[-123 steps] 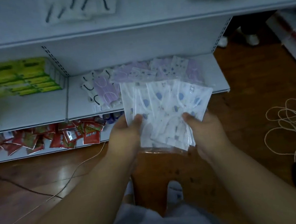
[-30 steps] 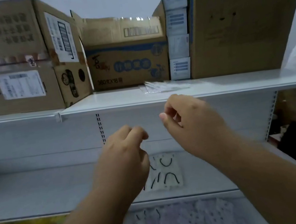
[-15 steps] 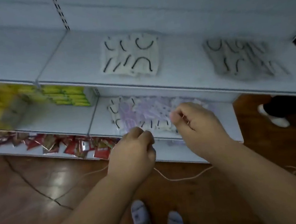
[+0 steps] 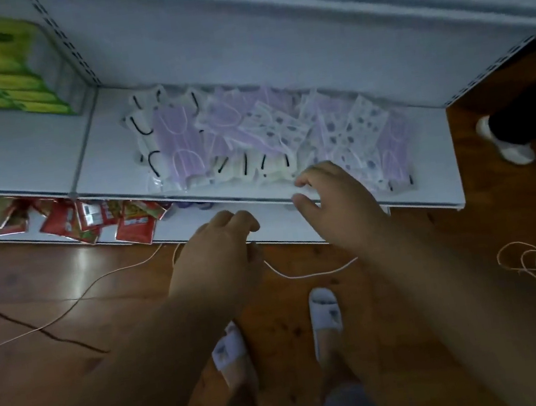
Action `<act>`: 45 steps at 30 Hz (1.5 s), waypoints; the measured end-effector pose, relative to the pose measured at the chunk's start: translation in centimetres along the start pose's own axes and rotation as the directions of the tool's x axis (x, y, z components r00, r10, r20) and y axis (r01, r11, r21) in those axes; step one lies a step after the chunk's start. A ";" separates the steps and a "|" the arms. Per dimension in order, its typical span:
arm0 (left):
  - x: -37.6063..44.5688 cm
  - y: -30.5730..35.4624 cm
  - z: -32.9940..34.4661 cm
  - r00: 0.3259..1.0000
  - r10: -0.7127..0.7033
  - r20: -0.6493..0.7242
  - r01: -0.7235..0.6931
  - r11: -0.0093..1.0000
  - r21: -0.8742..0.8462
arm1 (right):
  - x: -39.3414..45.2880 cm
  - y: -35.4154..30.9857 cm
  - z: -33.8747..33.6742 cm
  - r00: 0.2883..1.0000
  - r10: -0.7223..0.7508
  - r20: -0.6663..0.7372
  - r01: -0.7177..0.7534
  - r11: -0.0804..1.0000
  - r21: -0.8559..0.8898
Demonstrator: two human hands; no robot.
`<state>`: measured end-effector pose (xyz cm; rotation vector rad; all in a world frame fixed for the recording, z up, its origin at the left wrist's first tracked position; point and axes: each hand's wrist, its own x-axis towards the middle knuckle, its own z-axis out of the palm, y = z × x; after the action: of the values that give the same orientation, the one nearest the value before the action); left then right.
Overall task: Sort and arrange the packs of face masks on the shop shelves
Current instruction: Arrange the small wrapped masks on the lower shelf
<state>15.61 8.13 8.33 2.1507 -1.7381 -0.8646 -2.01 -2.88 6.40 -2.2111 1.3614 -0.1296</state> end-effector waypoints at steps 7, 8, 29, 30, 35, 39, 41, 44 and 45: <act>5.0 -1.1 6.7 0.992 -0.124 -0.015 0.121 0.984 -0.130 | 9.9 6.8 5.2 0.991 0.032 0.127 -0.012 0.988 -0.152; 5.7 -1.0 7.2 0.990 -0.140 -0.024 0.135 0.980 -0.147 | 11.0 7.6 5.7 0.987 0.030 0.157 0.000 0.982 -0.189; 14.5 2.6 10.3 0.770 -0.412 0.487 0.427 -0.234 -0.873 | 2.9 9.6 7.8 0.967 -0.255 -0.014 0.248 0.925 0.289; 14.9 2.8 10.4 0.746 -0.464 0.477 0.451 -0.174 -0.875 | 2.9 10.2 7.7 0.977 -0.211 -0.022 0.206 0.924 0.322; 15.7 3.1 12.0 0.741 -0.562 0.367 0.539 0.173 -0.824 | 6.5 15.2 7.0 0.985 0.108 -0.133 -0.112 0.993 -0.024; 15.5 3.8 13.5 0.761 -0.552 0.341 0.545 0.257 -0.798 | 8.3 18.8 6.9 0.929 0.323 0.181 -0.264 0.920 -0.288; 15.6 4.4 14.0 0.753 -0.549 0.364 0.554 0.230 -0.800 | 8.6 19.5 7.0 0.946 0.278 0.167 -0.212 0.919 -0.333; 16.1 4.9 14.7 0.748 -0.565 0.349 0.576 0.290 -0.764 | 8.6 19.4 6.9 0.973 0.232 0.010 -0.220 0.937 -0.270; 16.4 4.9 14.9 0.747 -0.571 0.341 0.573 0.294 -0.765 | 8.2 19.2 6.8 0.973 0.226 -0.054 -0.233 0.954 -0.189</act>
<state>4.91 -6.16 -5.64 1.9393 -0.1985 -1.4715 -11.01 -13.91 -10.34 -2.1919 1.7010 0.0563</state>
